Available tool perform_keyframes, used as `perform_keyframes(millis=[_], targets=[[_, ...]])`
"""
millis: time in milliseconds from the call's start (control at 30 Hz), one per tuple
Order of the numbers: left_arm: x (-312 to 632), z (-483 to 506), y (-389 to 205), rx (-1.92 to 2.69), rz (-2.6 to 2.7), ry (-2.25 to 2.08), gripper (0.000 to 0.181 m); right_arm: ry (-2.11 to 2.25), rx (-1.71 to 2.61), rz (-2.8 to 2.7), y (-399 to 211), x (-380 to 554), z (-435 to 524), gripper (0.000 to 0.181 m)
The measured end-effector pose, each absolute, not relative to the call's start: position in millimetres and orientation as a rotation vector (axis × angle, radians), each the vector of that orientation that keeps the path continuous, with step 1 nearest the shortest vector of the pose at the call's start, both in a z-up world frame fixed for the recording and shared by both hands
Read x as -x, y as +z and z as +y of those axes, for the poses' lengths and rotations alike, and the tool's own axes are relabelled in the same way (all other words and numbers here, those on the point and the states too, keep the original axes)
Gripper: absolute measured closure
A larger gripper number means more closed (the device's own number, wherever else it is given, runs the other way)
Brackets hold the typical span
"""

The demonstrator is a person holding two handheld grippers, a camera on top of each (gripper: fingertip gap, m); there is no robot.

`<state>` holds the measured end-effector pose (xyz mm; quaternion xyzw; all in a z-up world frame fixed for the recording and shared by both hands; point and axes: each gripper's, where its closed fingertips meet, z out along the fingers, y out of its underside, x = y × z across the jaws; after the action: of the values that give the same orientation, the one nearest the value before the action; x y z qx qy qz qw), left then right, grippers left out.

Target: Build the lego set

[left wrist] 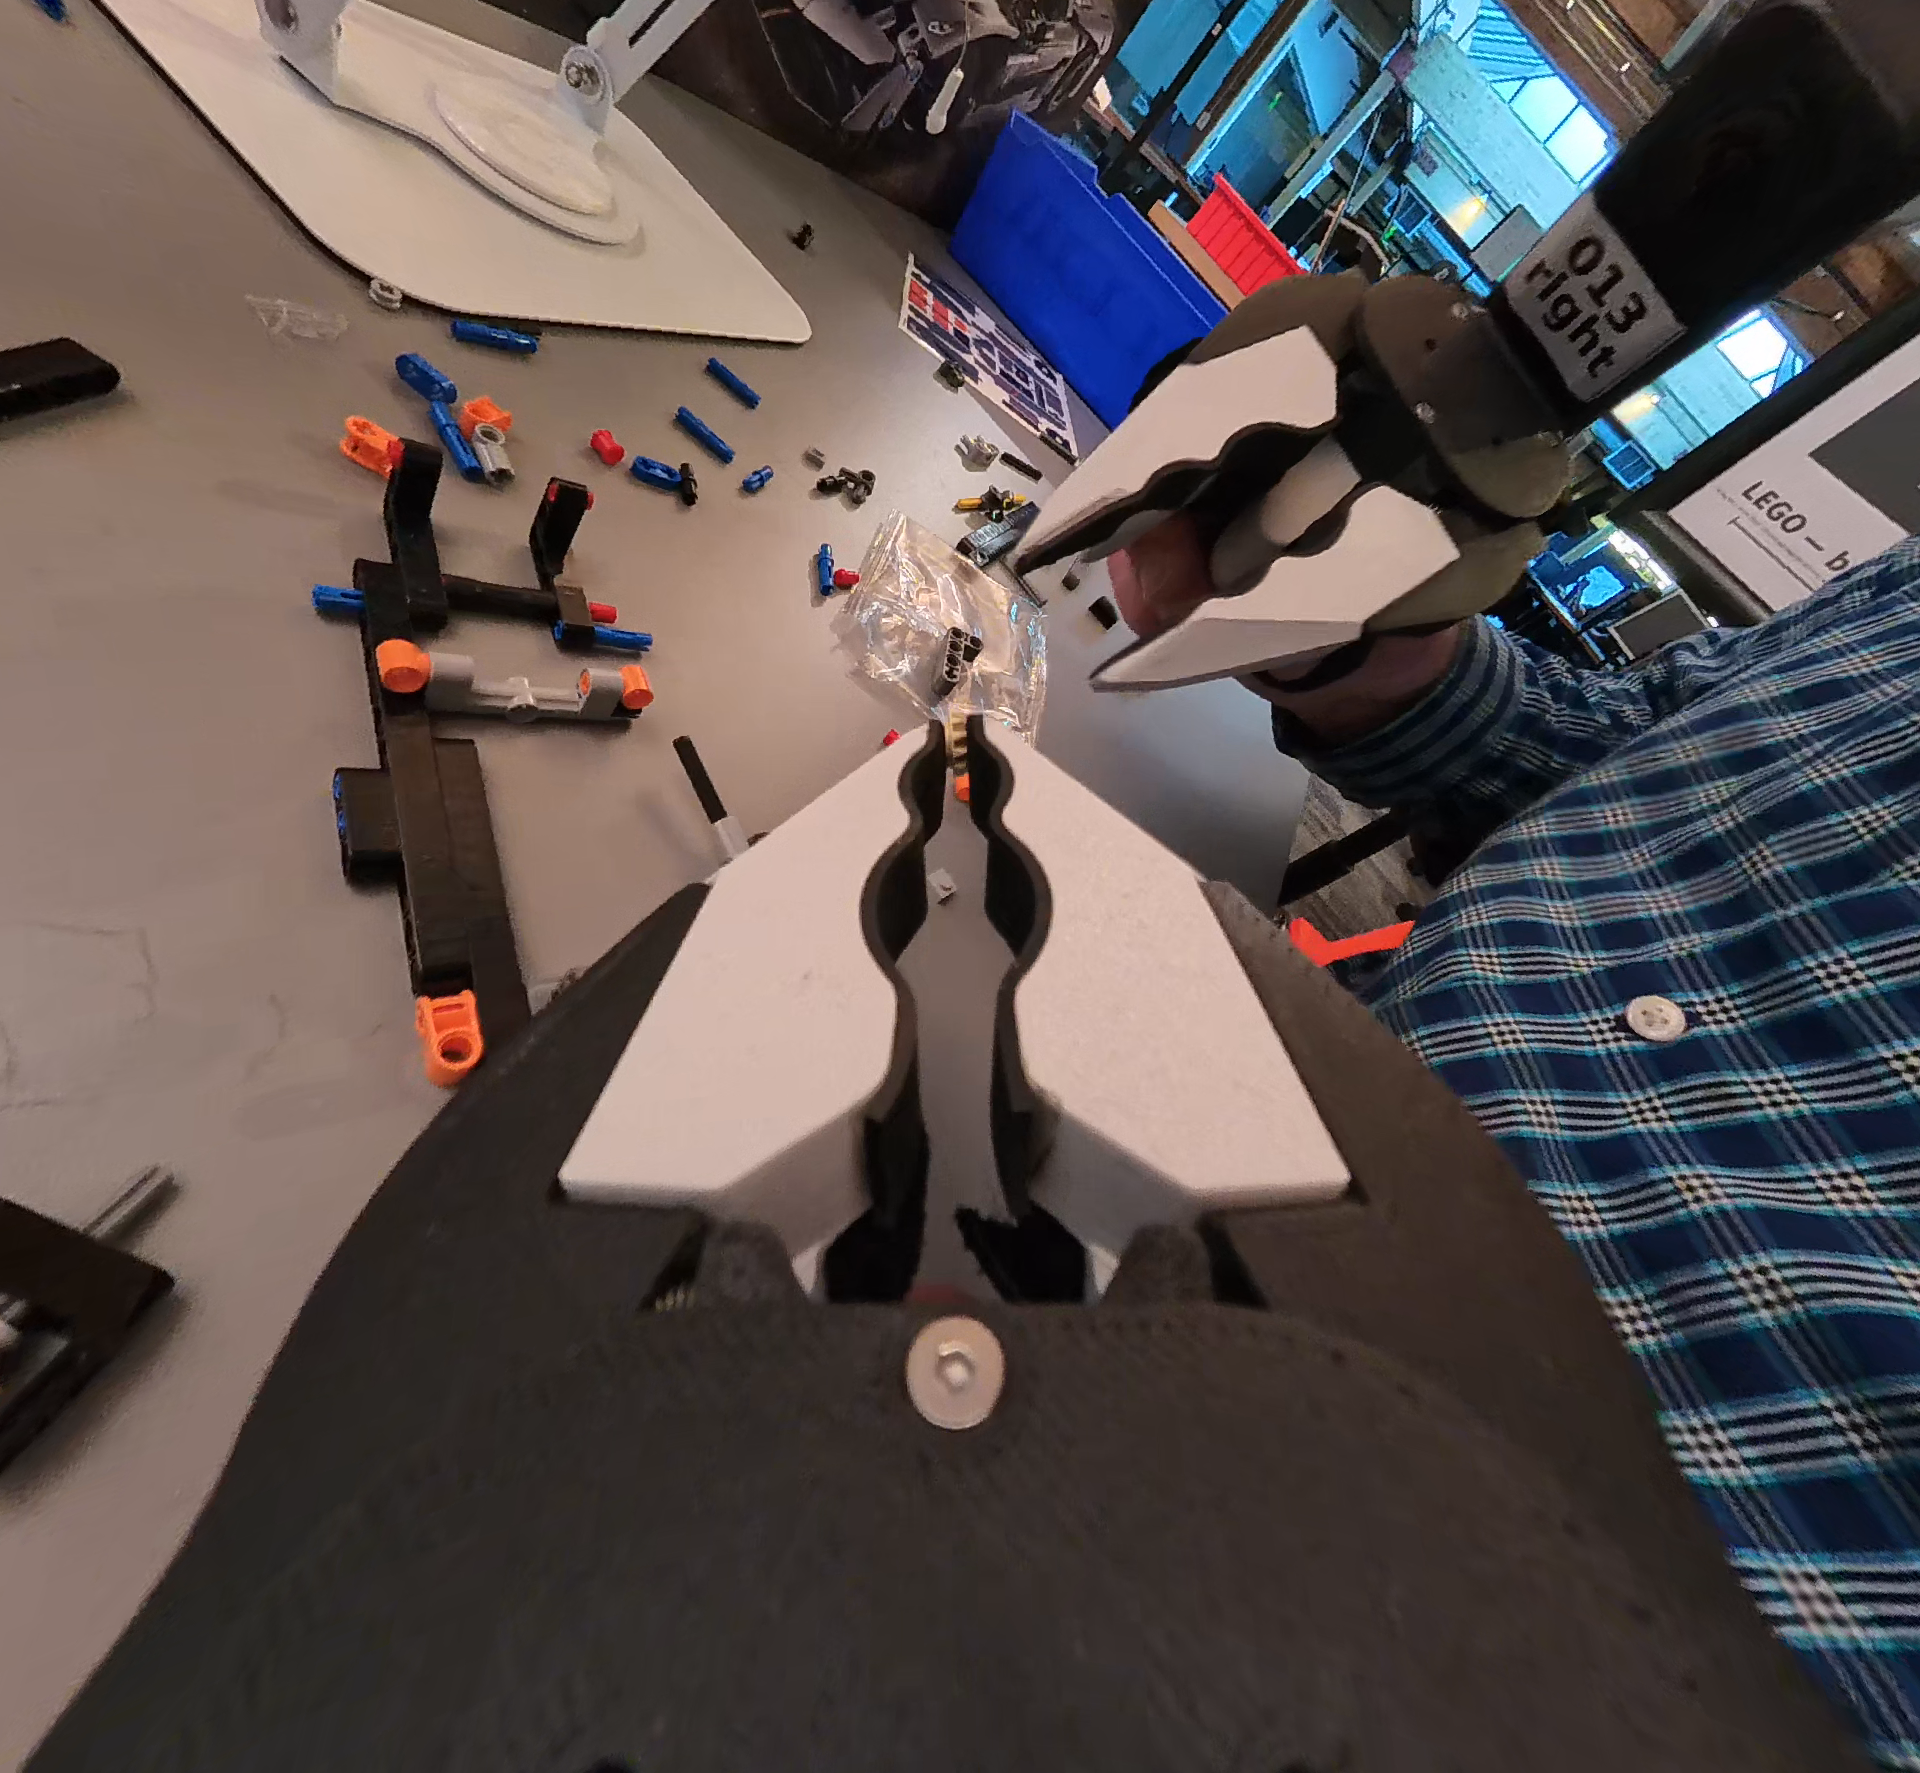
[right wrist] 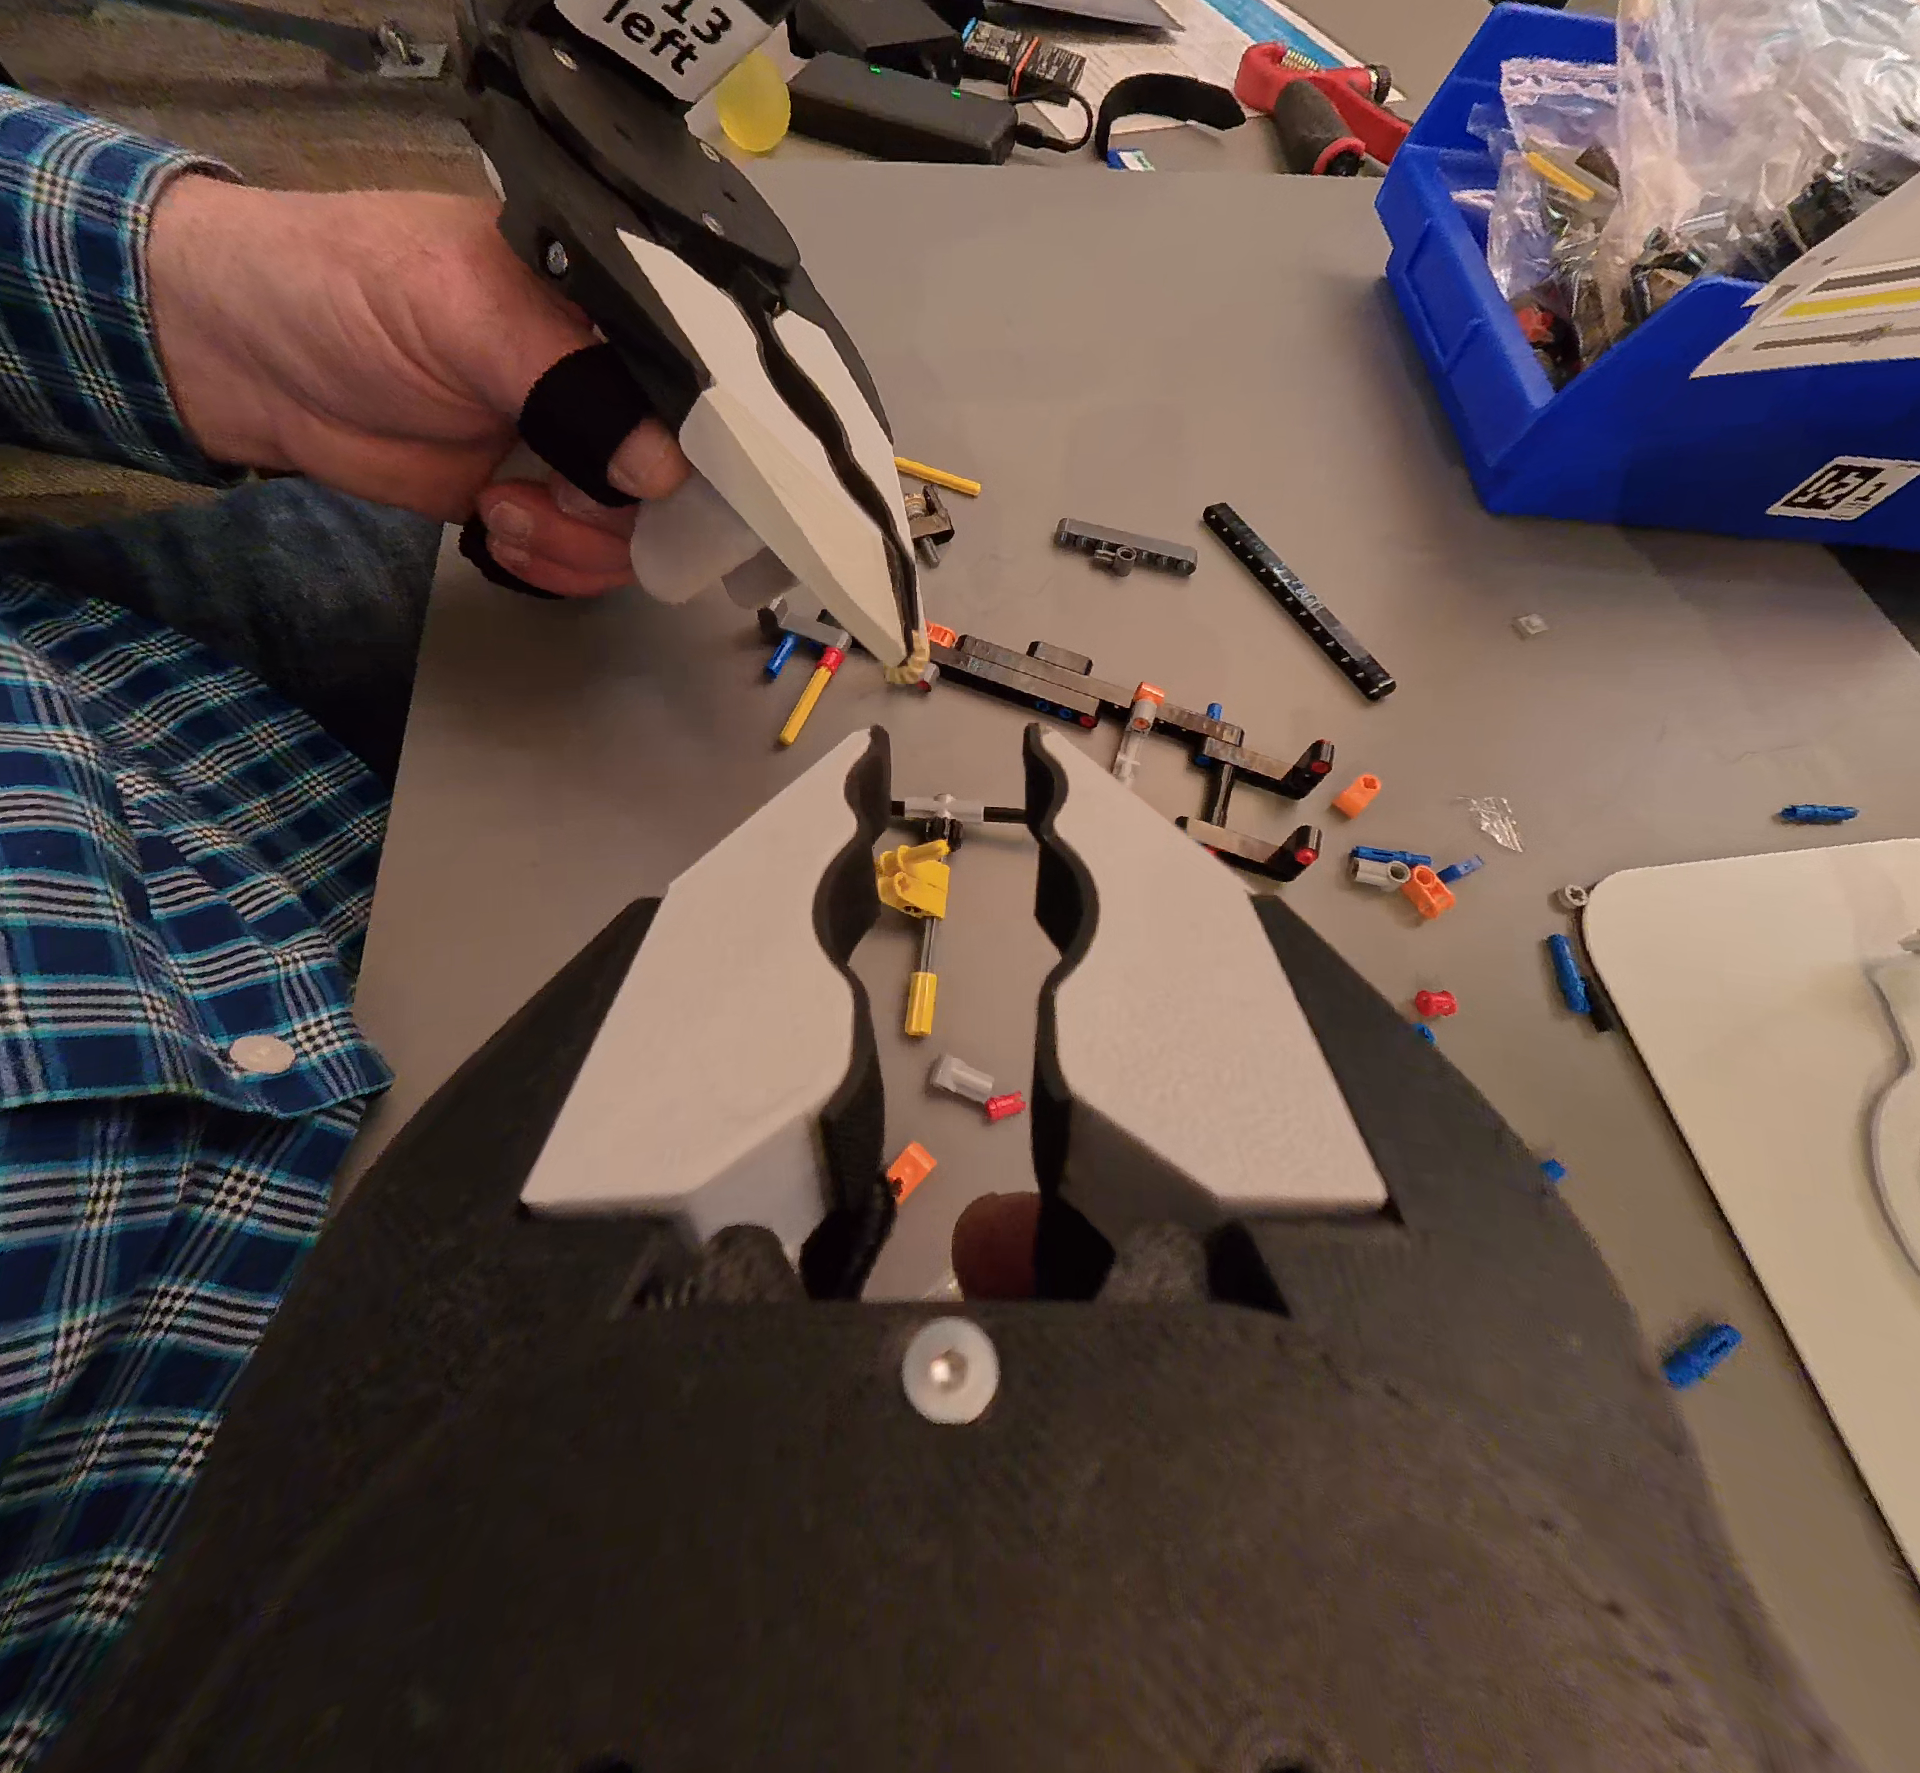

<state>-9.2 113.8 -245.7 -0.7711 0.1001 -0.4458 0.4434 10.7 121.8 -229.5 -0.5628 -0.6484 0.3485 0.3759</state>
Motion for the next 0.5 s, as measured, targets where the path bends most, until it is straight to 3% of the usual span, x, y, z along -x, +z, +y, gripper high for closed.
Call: perform_keyframes(millis=[500], targets=[[2,115,-247,1.926,0.278,-1.073,0.18,0.9,1.37,-1.67,-217,-8,111,0.156]])
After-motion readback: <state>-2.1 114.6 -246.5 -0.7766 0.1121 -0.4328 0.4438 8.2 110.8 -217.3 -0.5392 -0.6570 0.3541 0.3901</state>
